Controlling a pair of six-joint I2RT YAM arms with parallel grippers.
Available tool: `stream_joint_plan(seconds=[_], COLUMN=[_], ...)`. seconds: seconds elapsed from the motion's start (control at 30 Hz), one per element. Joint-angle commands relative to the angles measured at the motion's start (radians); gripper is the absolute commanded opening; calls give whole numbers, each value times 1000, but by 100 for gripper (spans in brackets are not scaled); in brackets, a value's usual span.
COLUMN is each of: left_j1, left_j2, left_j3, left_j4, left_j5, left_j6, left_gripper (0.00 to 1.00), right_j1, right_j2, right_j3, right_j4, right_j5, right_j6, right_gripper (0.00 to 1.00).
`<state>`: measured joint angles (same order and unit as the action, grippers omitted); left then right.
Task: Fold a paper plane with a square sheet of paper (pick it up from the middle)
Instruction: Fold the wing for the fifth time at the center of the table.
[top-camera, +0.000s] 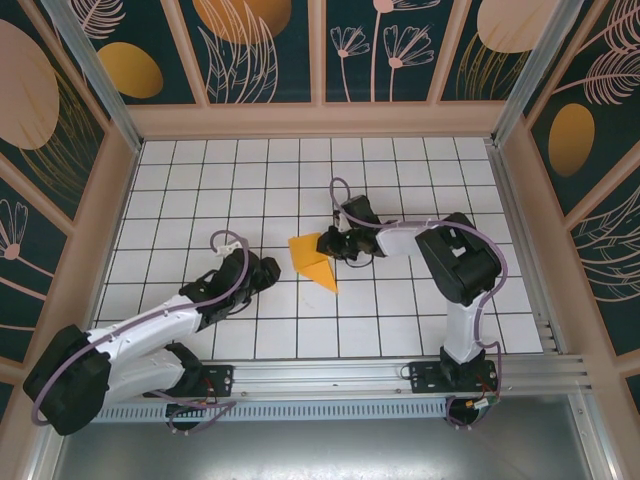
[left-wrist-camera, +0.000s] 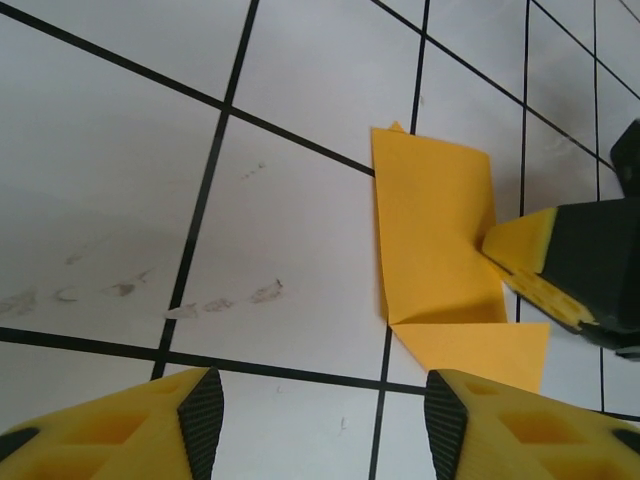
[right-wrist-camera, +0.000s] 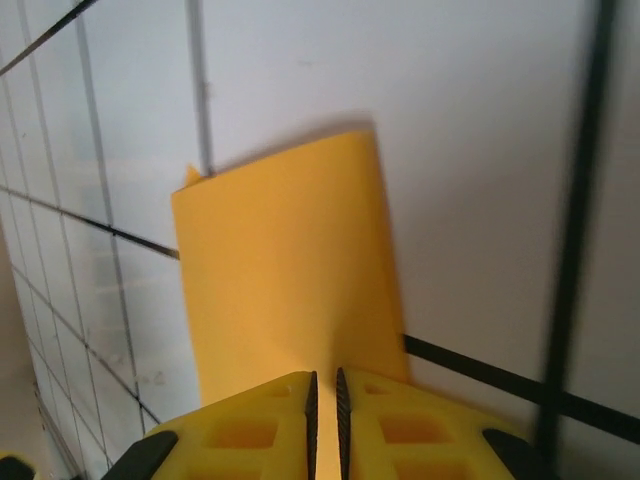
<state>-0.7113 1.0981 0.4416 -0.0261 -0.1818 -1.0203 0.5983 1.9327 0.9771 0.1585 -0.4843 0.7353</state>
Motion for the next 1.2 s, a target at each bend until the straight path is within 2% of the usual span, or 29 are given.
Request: stream_joint_plan(seconds=[0.0,0.07,0.17,0.3,0.43,0.63,0.87,1.17], left_j1=[7,9,9,17,29,74,112,113], left_j2=[29,51,80,126,176,203,248,294], left_j3=[43,53,70,86,115,91,115,137], left_j4=[23,27,36,61,66,154,181,176], left_j5=[35,48,67,117,176,261,319,341], left_j6=[25,19,17,26,34,2,6,4], left_gripper=[59,62,63,63,63,64,64,64], right_j1=[-2,12,25,3,2,40,129,111], right_j2=[-34,-72,-134,-212,-318,-407,-343,-283], right_j3=[-117,-208,-268,-205,-160,-200,-174,-204], right_j4=[126,217,289,156,-13,2,-19,-28], right_j5=[69,116,153,139,178,26,-7,36], right_j6=[202,331,357,238,105,16,-12,-22], right_gripper=[17,17,18,19,21,9,5,7])
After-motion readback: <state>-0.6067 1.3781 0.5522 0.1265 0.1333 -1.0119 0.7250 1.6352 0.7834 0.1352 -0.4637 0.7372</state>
